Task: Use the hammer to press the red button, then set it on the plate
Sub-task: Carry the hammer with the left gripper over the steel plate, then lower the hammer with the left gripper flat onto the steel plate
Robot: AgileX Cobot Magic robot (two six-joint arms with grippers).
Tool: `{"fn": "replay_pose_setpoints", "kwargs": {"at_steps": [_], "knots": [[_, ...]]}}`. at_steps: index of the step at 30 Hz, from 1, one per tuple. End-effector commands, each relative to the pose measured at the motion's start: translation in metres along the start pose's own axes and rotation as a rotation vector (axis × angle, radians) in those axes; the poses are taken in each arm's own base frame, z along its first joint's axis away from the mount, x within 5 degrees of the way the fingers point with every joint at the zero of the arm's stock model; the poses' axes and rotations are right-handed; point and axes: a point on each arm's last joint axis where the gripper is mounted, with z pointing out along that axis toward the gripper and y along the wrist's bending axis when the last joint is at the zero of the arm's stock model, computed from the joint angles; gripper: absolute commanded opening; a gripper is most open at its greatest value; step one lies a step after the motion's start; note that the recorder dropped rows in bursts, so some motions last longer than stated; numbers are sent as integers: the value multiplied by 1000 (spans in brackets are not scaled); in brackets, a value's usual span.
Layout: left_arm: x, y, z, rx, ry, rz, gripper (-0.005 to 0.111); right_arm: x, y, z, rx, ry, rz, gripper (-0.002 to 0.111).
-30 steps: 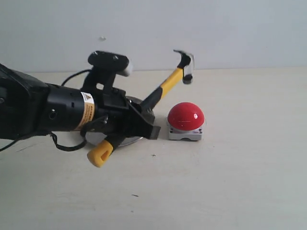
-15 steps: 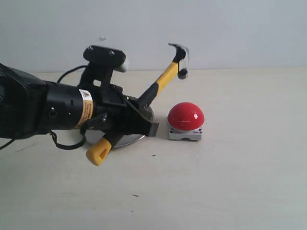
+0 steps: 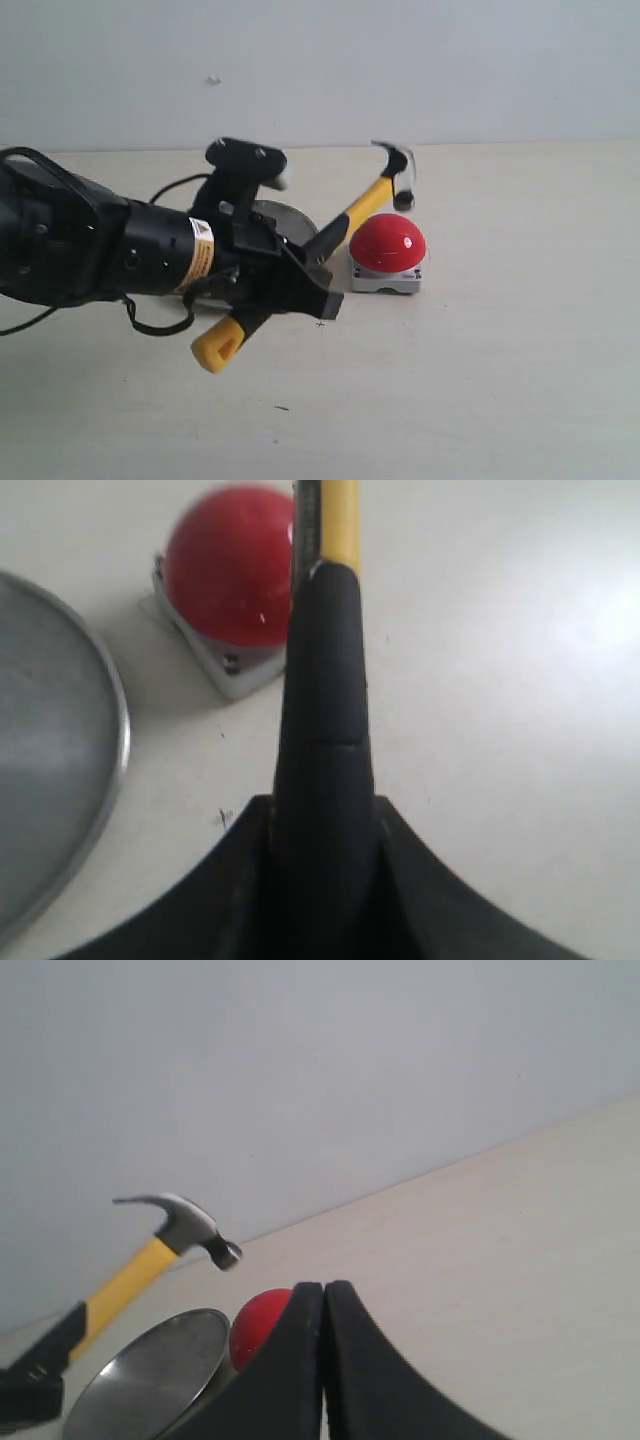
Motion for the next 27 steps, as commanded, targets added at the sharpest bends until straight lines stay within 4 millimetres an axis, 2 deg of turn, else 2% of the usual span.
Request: {"fn": "replay_pose_setpoints", "kwargs": {"at_steps": [1, 4, 10, 15, 18, 21, 27], "knots": [[-34, -5, -46, -38, -172, 8, 0, 1, -1, 0, 4, -9, -1, 0], [-43, -3, -62, -48, -225, 20, 0, 1, -1, 0, 4, -9, -1, 0], [-47, 18, -69, -60, -258, -130, 0, 1, -1, 0, 4, -9, -1, 0], [-47, 44, -69, 168, -283, -257, 0, 1, -1, 0, 4, -9, -1, 0], [-41, 61, -63, 248, -318, -312, 0, 1, -1, 0, 4, -9, -1, 0], [-31, 78, -52, 209, -343, -369, 0, 1, -1, 0, 4, -9, -1, 0], [-2, 103, -14, 118, -388, -479, 0, 1, -1, 0, 4, -9, 1, 0]]}}
